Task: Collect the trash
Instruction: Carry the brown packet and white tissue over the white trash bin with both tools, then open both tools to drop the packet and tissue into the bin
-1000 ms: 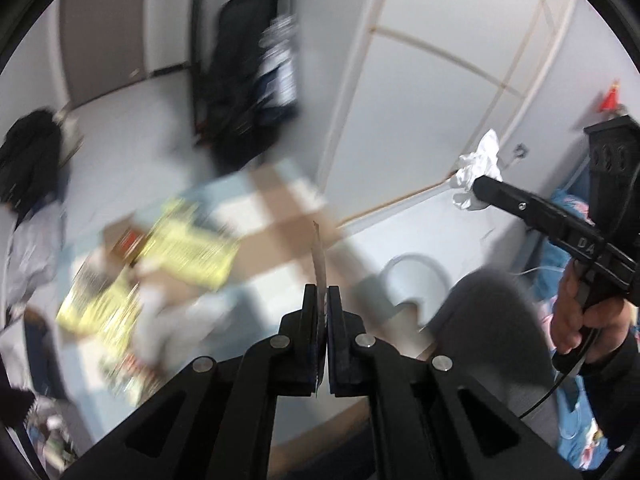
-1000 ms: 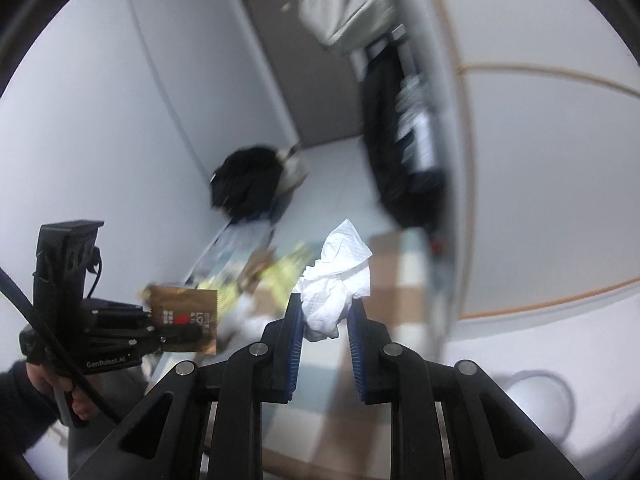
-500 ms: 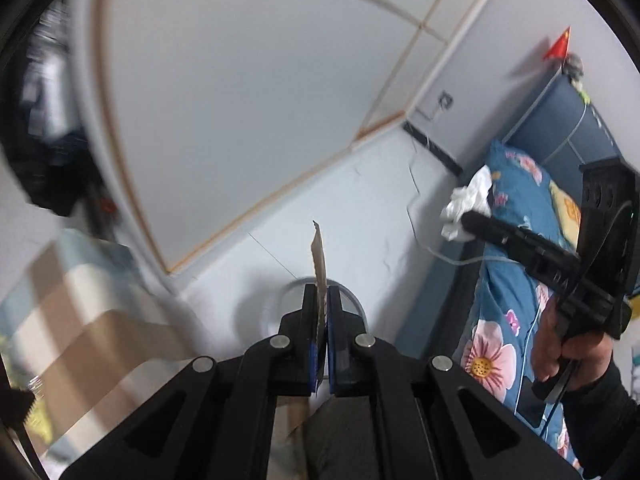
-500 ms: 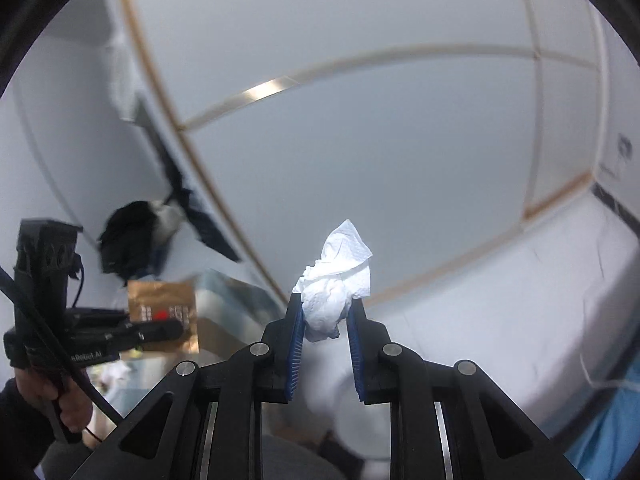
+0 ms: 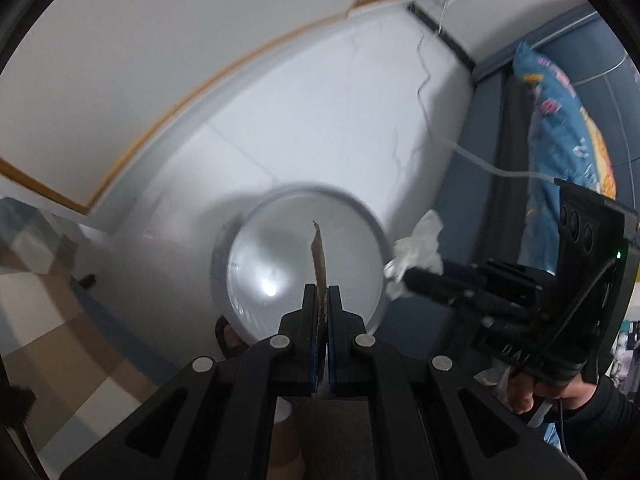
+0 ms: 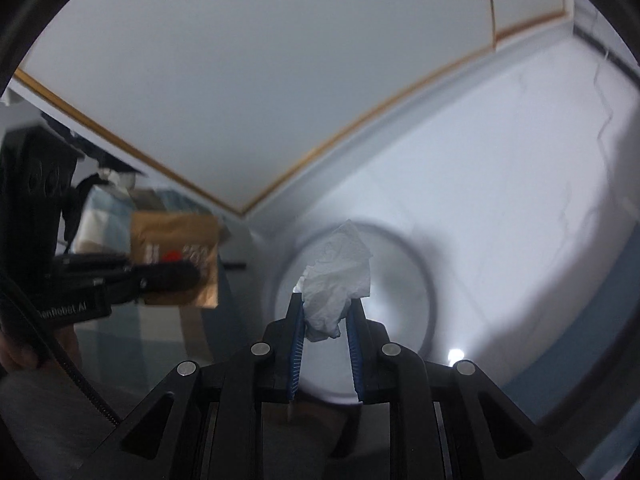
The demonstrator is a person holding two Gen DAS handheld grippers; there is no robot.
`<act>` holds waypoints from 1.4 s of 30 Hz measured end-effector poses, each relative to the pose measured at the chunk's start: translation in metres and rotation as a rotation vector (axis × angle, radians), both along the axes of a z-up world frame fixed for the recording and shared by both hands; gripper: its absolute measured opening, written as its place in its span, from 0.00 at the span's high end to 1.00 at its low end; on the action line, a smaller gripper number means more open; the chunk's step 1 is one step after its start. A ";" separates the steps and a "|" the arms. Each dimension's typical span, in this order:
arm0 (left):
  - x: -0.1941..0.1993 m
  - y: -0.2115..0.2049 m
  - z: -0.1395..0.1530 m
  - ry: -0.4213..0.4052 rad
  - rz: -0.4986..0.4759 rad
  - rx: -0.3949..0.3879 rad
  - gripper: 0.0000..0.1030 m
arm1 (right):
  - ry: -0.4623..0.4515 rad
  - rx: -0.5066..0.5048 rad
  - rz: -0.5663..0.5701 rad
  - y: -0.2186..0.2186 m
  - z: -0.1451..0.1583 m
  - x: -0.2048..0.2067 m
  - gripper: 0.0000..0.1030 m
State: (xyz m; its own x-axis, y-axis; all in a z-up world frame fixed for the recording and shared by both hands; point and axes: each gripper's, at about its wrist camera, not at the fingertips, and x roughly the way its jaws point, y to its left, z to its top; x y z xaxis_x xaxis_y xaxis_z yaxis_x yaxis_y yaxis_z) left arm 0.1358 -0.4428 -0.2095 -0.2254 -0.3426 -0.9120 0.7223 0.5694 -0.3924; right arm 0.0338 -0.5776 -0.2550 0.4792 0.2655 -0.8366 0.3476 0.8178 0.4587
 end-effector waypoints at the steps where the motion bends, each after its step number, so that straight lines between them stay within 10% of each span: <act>1: 0.001 -0.002 -0.005 0.010 -0.006 0.010 1.00 | 0.025 0.018 0.007 0.003 -0.012 0.002 0.81; 25: 0.002 -0.008 -0.060 0.201 0.030 0.170 0.93 | 0.210 0.099 0.029 0.012 -0.093 0.027 0.58; 34: 0.004 -0.008 -0.049 0.123 0.045 0.164 0.54 | 0.207 0.080 0.016 0.013 -0.087 0.028 0.48; 42: 0.004 -0.004 -0.011 -0.087 0.045 0.141 0.52 | 0.148 0.049 -0.028 -0.009 -0.061 0.016 0.39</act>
State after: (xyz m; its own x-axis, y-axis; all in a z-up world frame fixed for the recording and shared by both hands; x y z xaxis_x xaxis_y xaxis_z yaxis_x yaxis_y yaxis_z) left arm 0.1395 -0.4465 -0.2200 -0.1309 -0.2174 -0.9673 0.7229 0.6468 -0.2432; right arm 0.0498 -0.5862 -0.3157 0.3591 0.2965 -0.8849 0.4366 0.7847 0.4401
